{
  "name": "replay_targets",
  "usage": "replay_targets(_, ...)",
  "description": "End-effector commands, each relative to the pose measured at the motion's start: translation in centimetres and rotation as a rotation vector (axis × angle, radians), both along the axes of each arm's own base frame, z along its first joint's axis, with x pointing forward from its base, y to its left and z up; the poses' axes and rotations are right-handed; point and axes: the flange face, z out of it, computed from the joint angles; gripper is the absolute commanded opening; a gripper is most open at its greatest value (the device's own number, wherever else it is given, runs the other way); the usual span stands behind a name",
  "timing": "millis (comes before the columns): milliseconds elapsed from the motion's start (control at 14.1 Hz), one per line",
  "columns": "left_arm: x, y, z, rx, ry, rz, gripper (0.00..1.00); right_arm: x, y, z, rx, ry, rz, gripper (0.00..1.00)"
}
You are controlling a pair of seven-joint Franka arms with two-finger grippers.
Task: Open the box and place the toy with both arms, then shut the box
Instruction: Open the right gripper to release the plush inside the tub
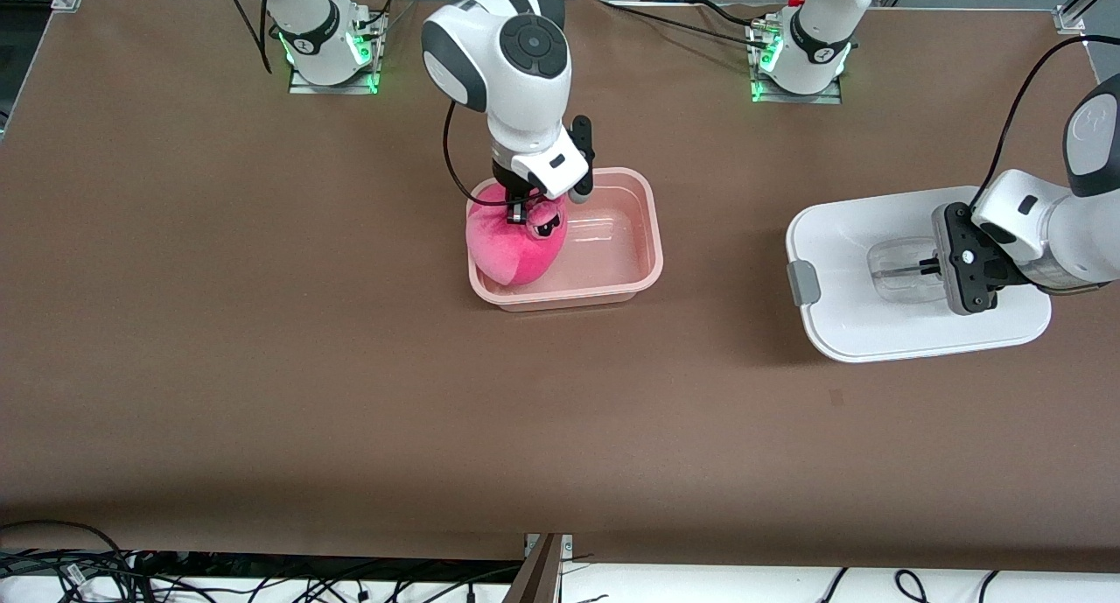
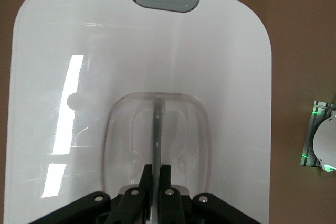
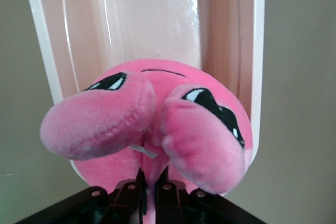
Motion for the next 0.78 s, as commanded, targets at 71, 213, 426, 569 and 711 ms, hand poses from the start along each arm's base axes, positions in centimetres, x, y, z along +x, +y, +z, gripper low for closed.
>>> replay_targets(71, 0.2, 0.2, 0.7, 0.0, -0.001, -0.03, 0.0, 1.4, 1.1, -3.0, -0.011, -0.015, 0.033, 0.0)
replay_targets(213, 0.2, 0.2, 0.7, 0.0, 0.0, -0.03, 0.0, 1.8, 1.4, -5.6, -0.021, -0.019, 0.036, 0.0)
replay_targets(426, 0.1, 0.1, 0.7, 0.0, -0.001, -0.03, 0.0, 2.1, 1.8, -8.6, -0.034, -0.03, 0.053, 0.95)
replay_targets(569, 0.2, -0.4, 0.8, 0.001, -0.003, -0.035, 0.0, 2.3, 2.0, -9.2, -0.016, -0.039, 0.055, 1.0)
replay_targets(711, 0.1, -0.6, 0.8, 0.001, -0.003, -0.039, 0.0, 2.1, 2.3, -9.9, -0.008, -0.048, -0.024, 1.0)
